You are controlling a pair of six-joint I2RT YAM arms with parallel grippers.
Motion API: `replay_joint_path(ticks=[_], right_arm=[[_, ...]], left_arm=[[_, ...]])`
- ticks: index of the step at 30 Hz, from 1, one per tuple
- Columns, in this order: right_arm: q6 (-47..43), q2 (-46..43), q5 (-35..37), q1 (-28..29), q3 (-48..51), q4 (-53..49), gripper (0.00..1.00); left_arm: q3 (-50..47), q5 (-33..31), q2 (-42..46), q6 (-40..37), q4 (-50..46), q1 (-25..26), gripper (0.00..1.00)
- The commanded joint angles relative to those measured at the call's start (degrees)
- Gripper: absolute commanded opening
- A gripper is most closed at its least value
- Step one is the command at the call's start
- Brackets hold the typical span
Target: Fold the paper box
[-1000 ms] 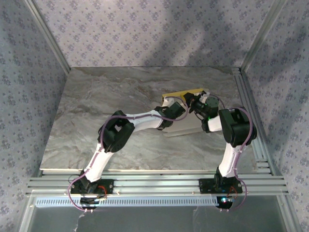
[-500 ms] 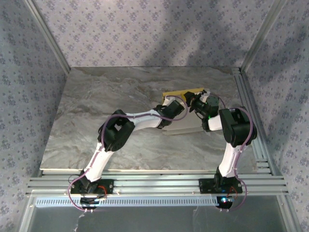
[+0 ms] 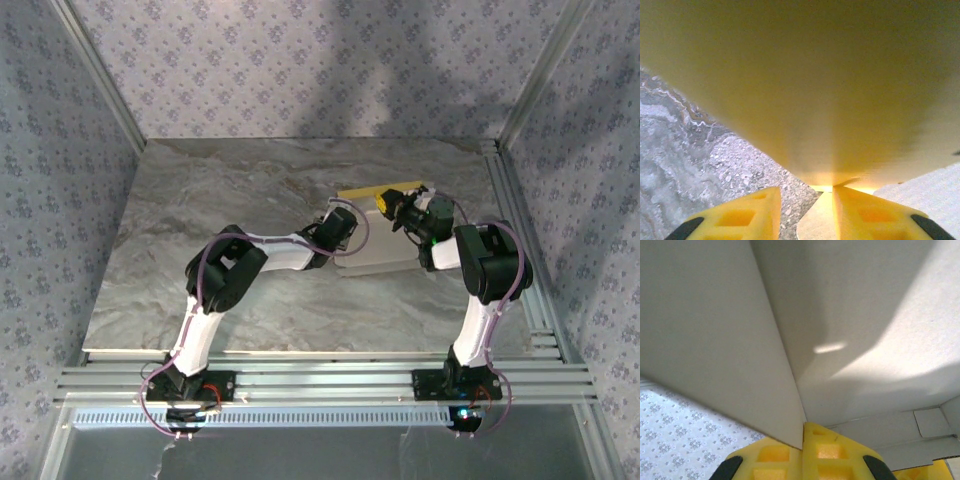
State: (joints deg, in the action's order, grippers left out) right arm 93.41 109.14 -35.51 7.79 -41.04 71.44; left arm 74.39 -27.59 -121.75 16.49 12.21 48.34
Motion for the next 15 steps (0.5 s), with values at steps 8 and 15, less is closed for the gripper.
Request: replay_joint_path(ticks=[8, 15], right_arm=[[-0.88, -1.13, -4.47, 0.07, -0.89, -3.75, 0.00], [-1.08, -1.39, -4.86, -0.11, -1.00, -6.33, 0.00]], left_arm=[[-4.34, 7.24, 1.93, 0.54, 7.44, -3.56, 0.13], [-4.87, 11.43, 2.62, 0.67, 9.00, -5.21, 0.11]])
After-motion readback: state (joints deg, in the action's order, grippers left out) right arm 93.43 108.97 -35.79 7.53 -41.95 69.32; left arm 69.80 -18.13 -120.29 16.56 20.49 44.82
